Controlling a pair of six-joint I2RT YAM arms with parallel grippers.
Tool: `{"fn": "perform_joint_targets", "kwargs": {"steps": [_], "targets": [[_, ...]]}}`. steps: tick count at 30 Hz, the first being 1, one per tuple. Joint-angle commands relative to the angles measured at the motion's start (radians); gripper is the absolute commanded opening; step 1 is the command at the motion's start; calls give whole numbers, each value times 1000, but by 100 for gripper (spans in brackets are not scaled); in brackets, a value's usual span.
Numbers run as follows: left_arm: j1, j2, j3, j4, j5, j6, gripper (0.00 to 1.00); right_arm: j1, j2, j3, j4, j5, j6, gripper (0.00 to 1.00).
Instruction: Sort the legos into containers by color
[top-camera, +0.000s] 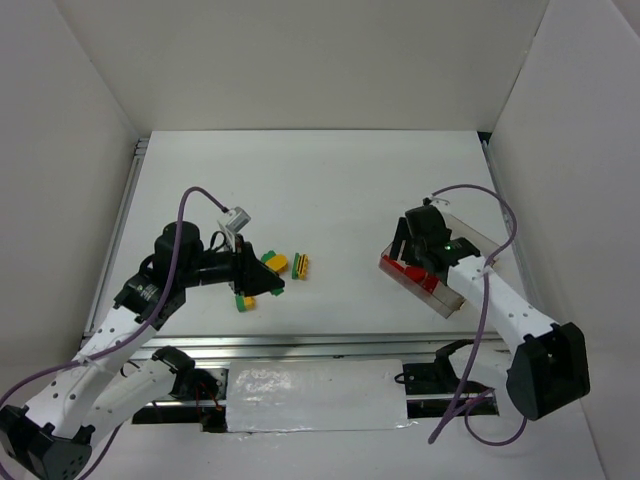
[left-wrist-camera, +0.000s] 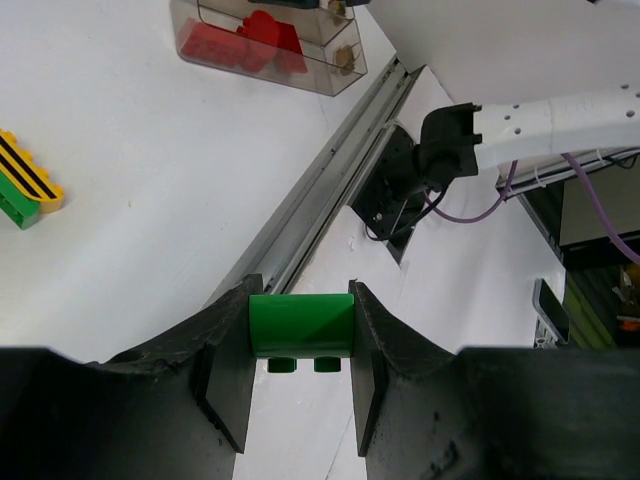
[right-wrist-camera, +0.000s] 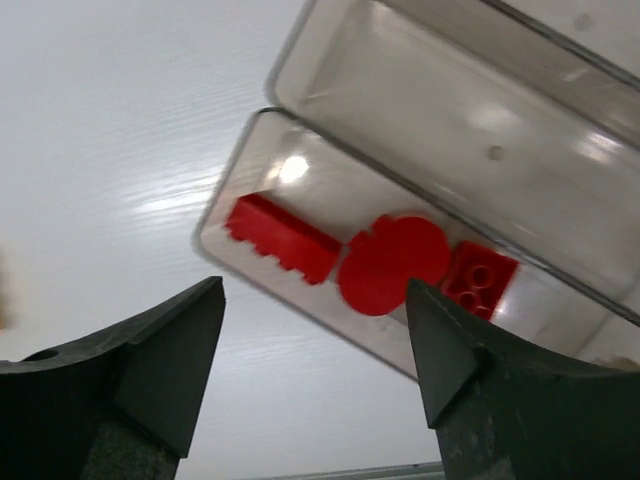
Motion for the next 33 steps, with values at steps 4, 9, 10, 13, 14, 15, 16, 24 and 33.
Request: {"fn": "perform_joint_targets", "kwargs": {"steps": [4, 9, 10, 13, 14, 15, 16, 24, 33], "targets": [[-3, -6, 18, 106, -21, -99, 0, 25, -287, -82, 235, -644, -68, 81], [-6, -21, -12, 324, 63, -262, 0, 154, -450, -285, 872, -1082, 251, 86], [-6, -23, -22, 365, 79, -283, 0, 233, -446, -287, 923, -1075, 278, 86], [-9, -18, -51, 516, 143, -377, 0, 391, -390, -232, 961, -992, 277, 88], [-11, -17, -59, 575, 168, -411, 0, 422, -351, -210, 1002, -986, 285, 88], [-11, -15, -71, 602, 176, -426, 0, 447, -328, -206, 1042, -979, 301, 88], [-12, -17, -77, 622, 180, -437, 0, 488, -308, -201, 1129, -981, 333, 88], [-26, -28, -102, 666, 199, -469, 0, 609, -99, -64, 1233, -956, 323, 80], [-32, -46, -112, 643, 188, -459, 0, 620, -33, -11, 1245, -926, 300, 39]]}}
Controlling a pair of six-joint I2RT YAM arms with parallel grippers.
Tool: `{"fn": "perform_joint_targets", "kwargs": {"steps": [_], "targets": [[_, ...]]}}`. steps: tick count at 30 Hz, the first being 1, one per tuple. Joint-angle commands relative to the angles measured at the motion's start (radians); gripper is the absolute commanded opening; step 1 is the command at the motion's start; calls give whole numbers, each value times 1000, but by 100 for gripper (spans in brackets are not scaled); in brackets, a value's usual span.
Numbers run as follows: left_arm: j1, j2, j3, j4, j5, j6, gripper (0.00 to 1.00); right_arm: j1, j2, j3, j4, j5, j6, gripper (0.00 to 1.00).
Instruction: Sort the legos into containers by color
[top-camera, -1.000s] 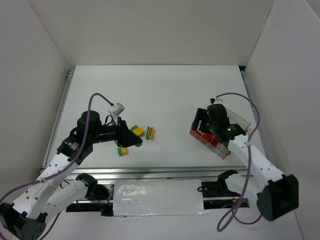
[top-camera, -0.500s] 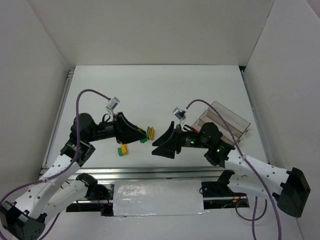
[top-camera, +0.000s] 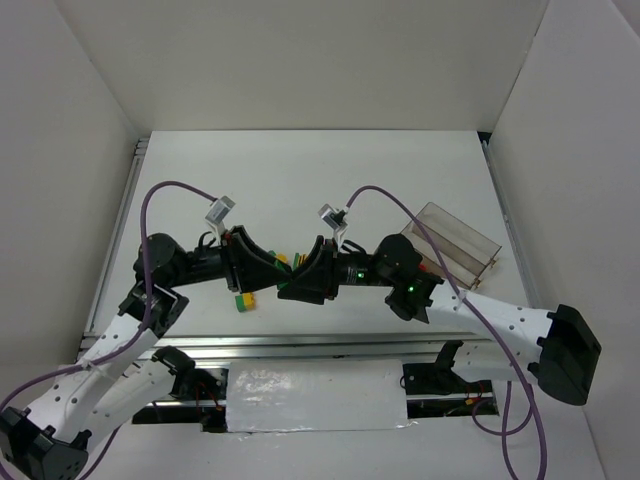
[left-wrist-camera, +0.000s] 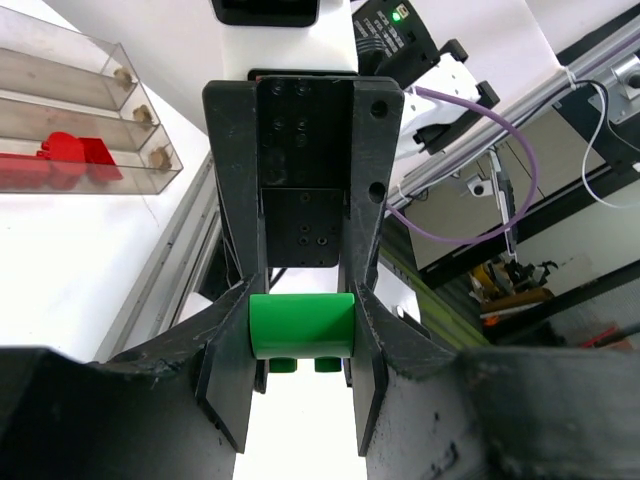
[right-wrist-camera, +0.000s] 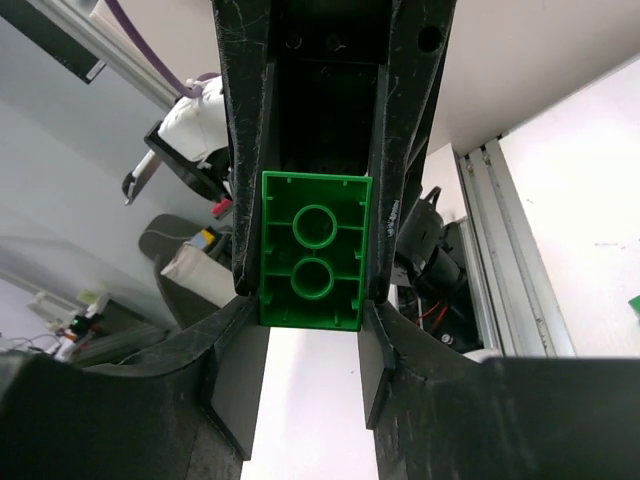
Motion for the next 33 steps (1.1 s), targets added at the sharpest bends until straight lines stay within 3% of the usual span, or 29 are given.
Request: {"fn": "perform_joint_targets", "kwargs": {"steps": [1, 4, 5, 7, 10, 12, 13, 14, 20, 23, 24, 26, 27, 29, 30, 33], "targets": [[-6, -8, -6, 15, 9, 13, 0, 13, 11, 59, 102, 4, -14, 37], [-5, -8, 0, 26, 13, 5, 0, 14, 2, 36, 123, 27, -13, 22], [-5, -10, 0, 27, 15, 3, 0, 14, -3, 33, 122, 38, -14, 7], [-7, -13, 2, 23, 13, 6, 0, 14, -10, 28, 108, 58, -25, 0], [-7, -25, 9, -2, 1, 28, 1, 14, -7, 33, 82, 50, -53, 0], [-7, -31, 16, -49, -30, 52, 35, 14, 0, 36, 66, 42, -69, 0], [-7, -37, 25, -69, -43, 60, 85, 13, 12, 30, 63, 27, -71, 0], [-6, -39, 31, -91, -80, 69, 99, 14, 16, 25, 60, 25, -73, 0], [-6, -11, 178, -377, -301, 200, 100, 8, 33, -22, -22, 65, -119, 0], [-7, 19, 294, -592, -589, 252, 100, -50, 26, -53, -113, 74, -120, 0], [-7, 44, 368, -735, -760, 261, 99, -81, 5, -82, -166, 79, -117, 0], [-6, 61, 422, -841, -885, 269, 99, -153, -23, -105, -248, 104, -99, 0], [-5, 62, 449, -882, -991, 275, 99, -240, -49, -105, -376, 158, -96, 0], [-6, 47, 451, -953, -1060, 281, 99, -312, -75, -79, -542, 261, -112, 0], [-7, 29, 433, -962, -1086, 287, 99, -369, -87, -31, -725, 426, -119, 0], [-5, 12, 389, -1034, -1153, 275, 100, -458, -73, 63, -974, 679, -134, 0]]}}
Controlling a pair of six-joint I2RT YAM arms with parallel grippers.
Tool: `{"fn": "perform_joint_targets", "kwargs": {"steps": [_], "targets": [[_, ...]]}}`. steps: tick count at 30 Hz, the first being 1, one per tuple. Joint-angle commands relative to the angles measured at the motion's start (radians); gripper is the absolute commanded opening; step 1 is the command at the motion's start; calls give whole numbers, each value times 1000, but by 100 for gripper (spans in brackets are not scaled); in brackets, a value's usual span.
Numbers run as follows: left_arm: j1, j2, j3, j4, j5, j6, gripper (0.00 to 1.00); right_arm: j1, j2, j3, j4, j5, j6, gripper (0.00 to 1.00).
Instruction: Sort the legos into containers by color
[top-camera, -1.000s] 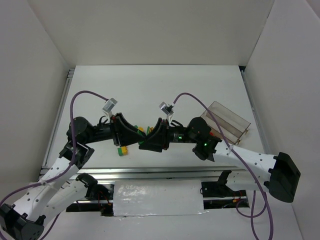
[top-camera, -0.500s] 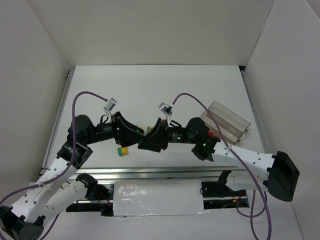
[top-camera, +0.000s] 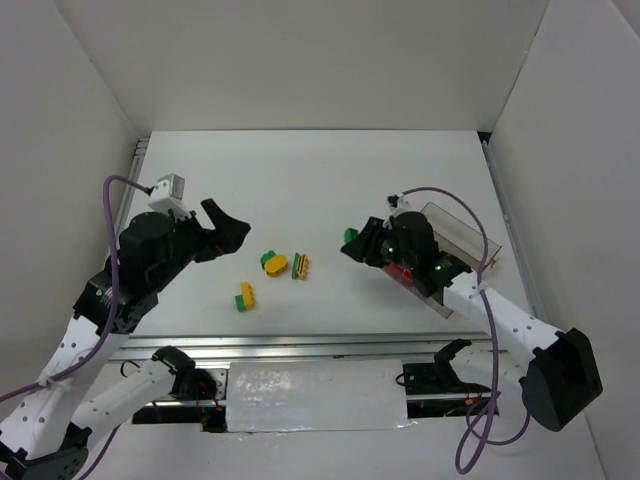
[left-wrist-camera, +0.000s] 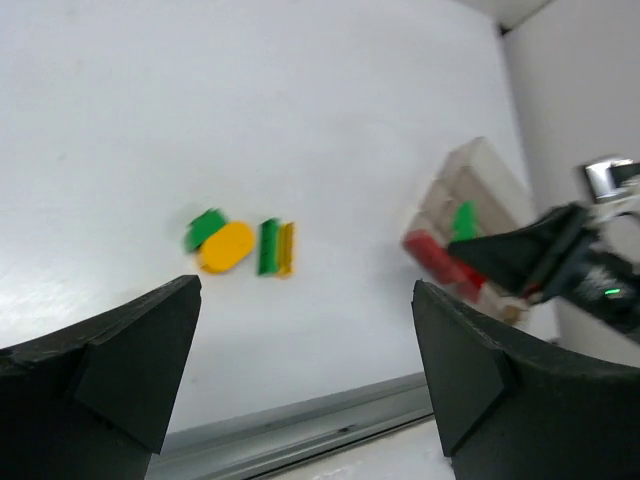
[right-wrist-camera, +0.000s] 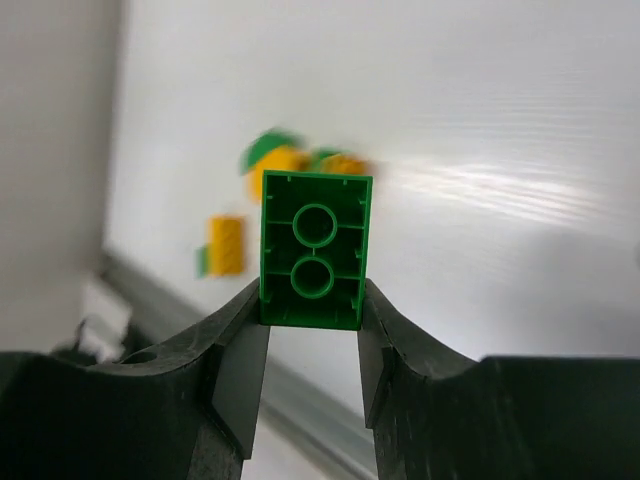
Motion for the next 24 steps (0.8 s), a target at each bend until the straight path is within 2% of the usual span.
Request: {"fn": "perform_joint_targets", "kwargs": {"steps": [1, 7, 11, 15, 18, 20, 22, 24], "targets": [[-1, -19, -42, -167, -181, 15, 99, -89, -18, 132, -394, 358, -26, 0], [-1, -45, -171, -155, -150, -17, 99, -311, 15, 159, -459, 397, -32, 0], [-3, -43, -190, -153, -137, -14, 100, -382, 84, 201, -479, 420, -55, 2], [-3, -45, -193, -161, -141, -3, 99, -431, 154, 213, -457, 368, -83, 5], [-3, -48, -200, -167, -152, 3, 99, -450, 183, 216, -447, 366, -92, 16], [-3, -49, -208, -173, -152, 8, 100, -463, 194, 224, -441, 366, -98, 20], [-1, -48, -214, -168, -143, 8, 100, -471, 199, 230, -437, 343, -108, 39], [-3, -48, -220, -162, -132, 11, 99, -471, 205, 236, -436, 322, -112, 52]]}}
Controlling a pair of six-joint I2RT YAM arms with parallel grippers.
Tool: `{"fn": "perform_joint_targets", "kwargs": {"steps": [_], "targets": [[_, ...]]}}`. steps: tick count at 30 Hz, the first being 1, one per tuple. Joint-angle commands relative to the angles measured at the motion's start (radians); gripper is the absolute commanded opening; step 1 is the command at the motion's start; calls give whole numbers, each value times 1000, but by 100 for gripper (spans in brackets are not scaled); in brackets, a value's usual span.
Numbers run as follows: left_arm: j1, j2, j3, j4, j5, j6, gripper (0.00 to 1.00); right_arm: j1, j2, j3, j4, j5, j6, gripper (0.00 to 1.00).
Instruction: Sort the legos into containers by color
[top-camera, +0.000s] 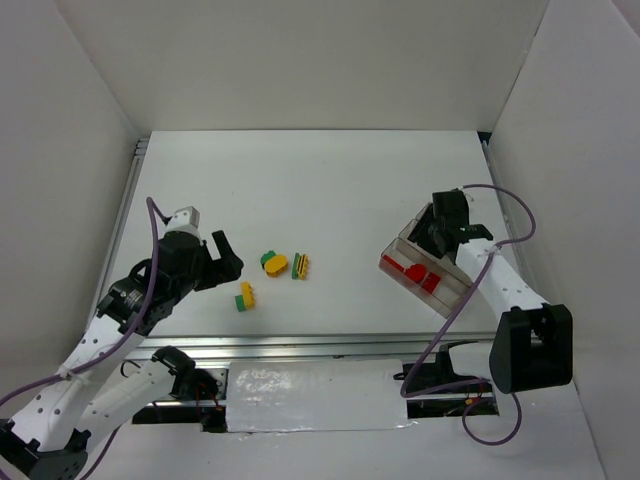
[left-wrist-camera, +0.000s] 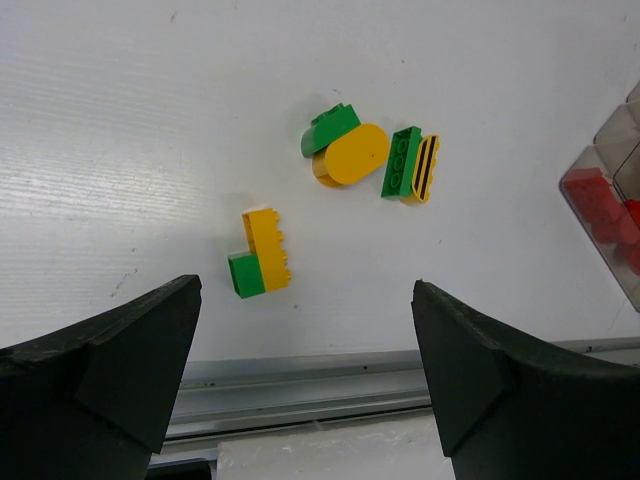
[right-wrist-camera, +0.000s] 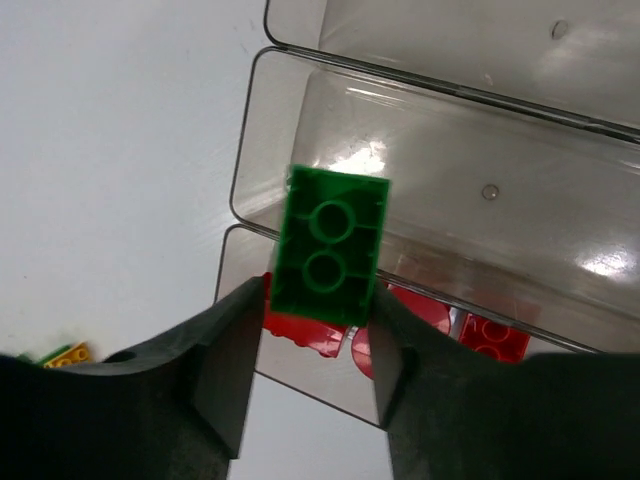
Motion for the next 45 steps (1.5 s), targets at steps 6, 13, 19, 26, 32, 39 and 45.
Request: {"fn": "perform_joint_targets", "kwargs": {"steps": [6, 13, 19, 26, 32, 39, 45], "targets": [[-1, 11, -13, 23, 2, 6, 99, -7, 10, 61, 15, -22, -34, 79], [-1, 34, -52, 39, -13, -32, 100, 57, -88, 38, 41, -181, -68, 84], [-2, 106, -97, 71, -25, -63, 99, 357, -132, 113, -16, -22, -44, 100], [-2, 197, -157, 115, -38, -104, 92, 574, -147, 116, -7, 35, 15, 100], [-4, 284, -219, 207, -12, -110, 89, 654, -70, 138, -2, 53, 13, 100], [-13, 370, -254, 249, -36, -155, 85, 687, -35, 118, 40, 38, 16, 100], [-41, 424, -274, 277, -51, -184, 87, 691, -32, 102, 56, 35, 9, 100]]}}
